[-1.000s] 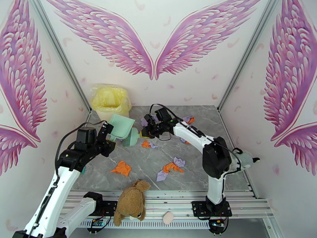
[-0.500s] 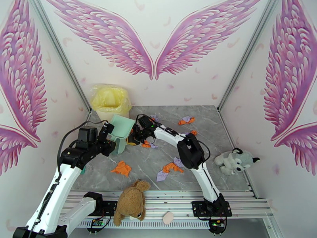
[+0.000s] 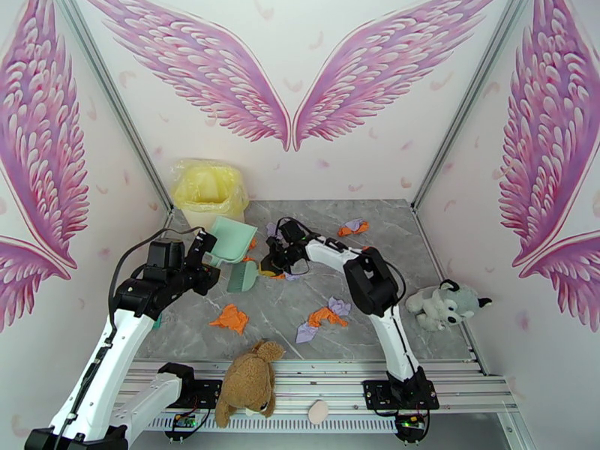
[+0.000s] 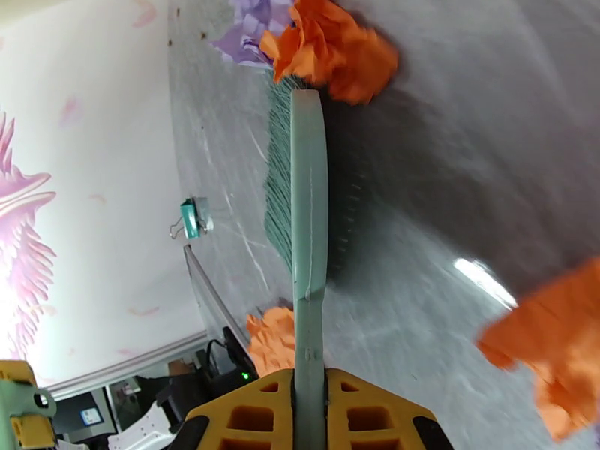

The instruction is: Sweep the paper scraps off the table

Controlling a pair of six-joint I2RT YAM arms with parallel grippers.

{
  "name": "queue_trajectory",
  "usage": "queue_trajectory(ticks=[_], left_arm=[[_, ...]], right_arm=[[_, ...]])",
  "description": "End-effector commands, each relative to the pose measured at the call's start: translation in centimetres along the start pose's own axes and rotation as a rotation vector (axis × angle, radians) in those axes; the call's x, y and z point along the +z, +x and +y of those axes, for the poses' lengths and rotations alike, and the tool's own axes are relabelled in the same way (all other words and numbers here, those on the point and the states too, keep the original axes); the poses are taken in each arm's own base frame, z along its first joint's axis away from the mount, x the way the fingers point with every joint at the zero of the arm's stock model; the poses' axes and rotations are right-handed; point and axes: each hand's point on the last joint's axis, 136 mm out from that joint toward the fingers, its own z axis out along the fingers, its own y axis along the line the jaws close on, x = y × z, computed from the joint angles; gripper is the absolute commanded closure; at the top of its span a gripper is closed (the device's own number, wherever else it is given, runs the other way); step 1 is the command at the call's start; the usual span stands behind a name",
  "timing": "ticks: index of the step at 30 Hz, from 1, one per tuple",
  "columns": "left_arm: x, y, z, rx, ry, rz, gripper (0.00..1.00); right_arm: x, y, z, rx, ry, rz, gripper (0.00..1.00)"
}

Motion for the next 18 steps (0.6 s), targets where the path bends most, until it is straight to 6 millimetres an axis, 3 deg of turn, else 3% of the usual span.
queue_trajectory(ticks=[1, 6, 9, 13, 18], left_arm=[[0.1, -0.5, -0.2, 0.006, 0.019, -0.018, 1.00], [0.0, -0.7, -0.3, 0.007, 0.021, -0.016, 1.00], [0.0, -0.7, -0.2, 0.006, 0.022, -0.013, 1.00], [0.1, -0.8, -0.2, 0.005, 0.023, -0.010, 1.00], [0.0, -0.9, -0.2, 0.005, 0.023, -0.012, 1.00]], right_arm=[[-4.4, 0.7, -3.7, 0.033, 0.116, -0.046, 1.00], [-9.4, 2.4, -6.8, 0.052, 0.168, -0.076, 1.00], [-12.0, 3.2, -7.3, 0.038, 0.191, -0.100, 1.00], [-13.9, 3.7, -4.5, -0.015, 0.161, -0.134, 1.00], [-13.9, 4.1, 2.2, -0.108, 0.058, -0.141, 1.00]])
